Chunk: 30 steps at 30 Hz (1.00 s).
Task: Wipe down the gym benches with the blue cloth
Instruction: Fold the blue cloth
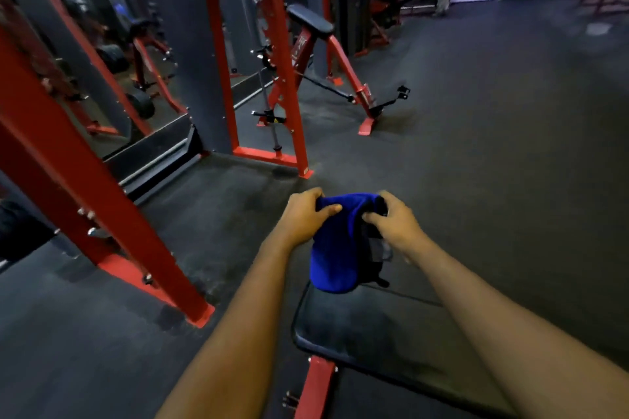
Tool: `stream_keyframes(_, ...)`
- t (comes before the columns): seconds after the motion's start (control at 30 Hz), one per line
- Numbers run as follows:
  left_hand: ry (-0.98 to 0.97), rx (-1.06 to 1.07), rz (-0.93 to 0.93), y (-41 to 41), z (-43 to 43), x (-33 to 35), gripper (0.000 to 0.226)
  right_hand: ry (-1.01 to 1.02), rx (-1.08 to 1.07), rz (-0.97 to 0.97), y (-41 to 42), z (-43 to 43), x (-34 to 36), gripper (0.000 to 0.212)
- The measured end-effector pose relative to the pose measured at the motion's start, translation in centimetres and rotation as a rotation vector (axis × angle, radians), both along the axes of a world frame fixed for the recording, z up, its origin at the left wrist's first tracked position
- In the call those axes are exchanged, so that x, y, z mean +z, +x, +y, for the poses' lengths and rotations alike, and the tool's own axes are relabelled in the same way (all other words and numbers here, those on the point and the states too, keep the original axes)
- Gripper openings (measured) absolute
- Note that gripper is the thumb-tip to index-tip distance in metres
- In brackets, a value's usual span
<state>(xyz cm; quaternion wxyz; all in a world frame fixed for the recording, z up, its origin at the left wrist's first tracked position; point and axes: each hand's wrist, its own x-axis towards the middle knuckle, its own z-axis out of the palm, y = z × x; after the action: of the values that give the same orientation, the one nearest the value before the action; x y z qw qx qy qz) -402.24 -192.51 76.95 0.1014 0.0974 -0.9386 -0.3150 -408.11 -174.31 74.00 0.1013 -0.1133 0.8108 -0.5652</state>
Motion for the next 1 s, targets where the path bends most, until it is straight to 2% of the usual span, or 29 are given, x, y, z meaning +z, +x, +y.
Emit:
stream_keyframes(0.23, -0.047, -0.191, 0.023, -1.4, -3.6, 4.9, 0.048, -0.072, -0.184, 0.034, 1.9, -3.5, 4.7, 0.003)
stream_keyframes(0.33, -0.044, -0.244, 0.056, -1.5, -3.5, 5.7, 0.047, -0.093, -0.273, 0.075, 3.3, -3.1, 6.1, 0.01)
stream_keyframes(0.43, 0.043, -0.376, 0.092, -1.1, -2.0, 6.5, 0.04, -0.096, -0.369, 0.129, 4.9, -1.2, 7.2, 0.012)
stream_keyframes(0.6, 0.106, -0.74, 0.032, -0.1, 2.7, 8.1, 0.024, -0.035, -0.597, 0.193, 8.6, 4.8, 8.2, 0.002)
stream_keyframes(0.7, 0.128, -0.887, 0.043, 0.9, 7.1, 8.3, 0.02, -0.025, -0.758, 0.276, 12.7, 9.5, 8.3, 0.017)
stream_keyframes(1.0, 0.202, -1.087, 0.118, 5.8, 19.9, 7.7, 0.03, 0.086, -1.1, 0.34, 24.3, 19.5, 7.7, 0.014)
